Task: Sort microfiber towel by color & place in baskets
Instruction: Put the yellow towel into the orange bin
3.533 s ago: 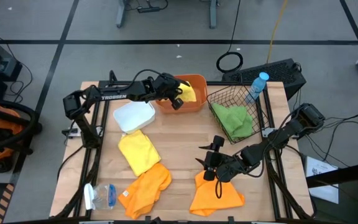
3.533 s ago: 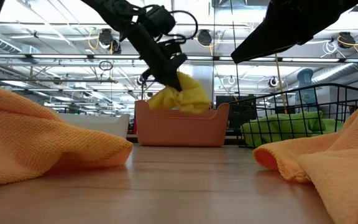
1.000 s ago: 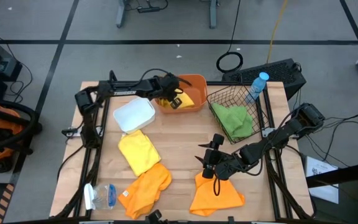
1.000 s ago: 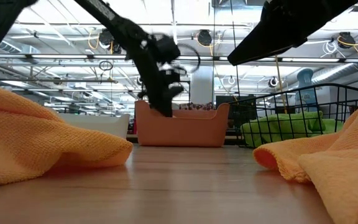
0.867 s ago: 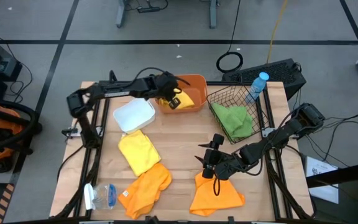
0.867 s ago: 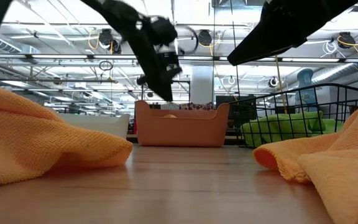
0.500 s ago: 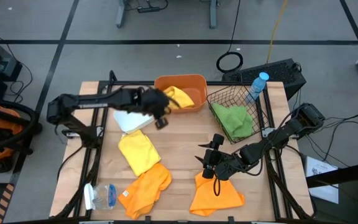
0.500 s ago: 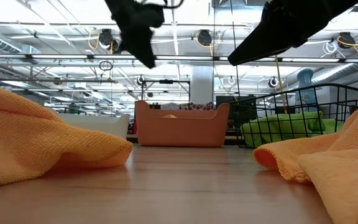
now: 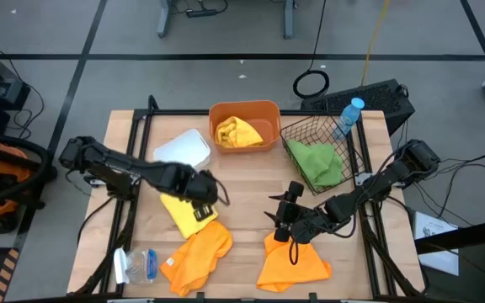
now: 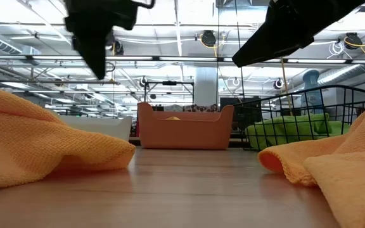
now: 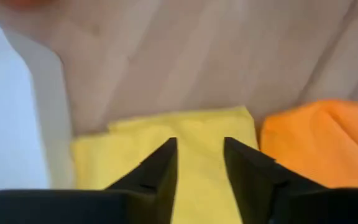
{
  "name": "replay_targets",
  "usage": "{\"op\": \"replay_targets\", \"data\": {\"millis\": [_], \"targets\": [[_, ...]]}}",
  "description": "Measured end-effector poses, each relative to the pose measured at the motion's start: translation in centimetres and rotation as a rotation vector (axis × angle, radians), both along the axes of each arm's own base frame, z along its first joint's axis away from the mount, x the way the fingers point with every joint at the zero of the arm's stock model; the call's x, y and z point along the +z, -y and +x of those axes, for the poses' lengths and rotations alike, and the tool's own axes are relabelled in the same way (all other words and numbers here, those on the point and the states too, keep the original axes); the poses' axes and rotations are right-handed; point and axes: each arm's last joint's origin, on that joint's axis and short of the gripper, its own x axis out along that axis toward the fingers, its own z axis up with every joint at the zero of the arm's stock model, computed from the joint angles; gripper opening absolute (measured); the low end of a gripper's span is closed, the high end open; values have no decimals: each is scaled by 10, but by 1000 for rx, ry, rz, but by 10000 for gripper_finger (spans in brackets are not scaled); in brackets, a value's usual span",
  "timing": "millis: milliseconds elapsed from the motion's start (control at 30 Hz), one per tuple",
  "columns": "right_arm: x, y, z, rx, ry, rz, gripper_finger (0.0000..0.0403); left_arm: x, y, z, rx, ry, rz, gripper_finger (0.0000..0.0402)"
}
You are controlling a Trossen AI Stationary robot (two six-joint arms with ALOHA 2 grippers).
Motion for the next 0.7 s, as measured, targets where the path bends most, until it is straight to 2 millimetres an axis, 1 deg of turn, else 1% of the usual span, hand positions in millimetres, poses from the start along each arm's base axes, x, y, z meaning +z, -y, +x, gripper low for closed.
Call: {"op": "replay_targets", "data": {"millis": [100, 200, 333, 533, 700], "targets": [[0, 0, 0, -1, 0, 1, 231, -12, 17, -1, 24, 27, -3, 188], [0, 0, 0, -1, 1, 1, 231, -26, 28, -2, 51, 28, 18, 232], [0, 0, 0, -1, 0, 1, 231, -42, 44, -1, 68, 9, 33, 272], [0, 0, 0, -1, 1, 1, 231, -68, 67, 4, 49, -32, 56, 302], [0, 0, 0, -2, 1, 0, 231, -82, 67, 9, 158, -6, 138, 307]]}}
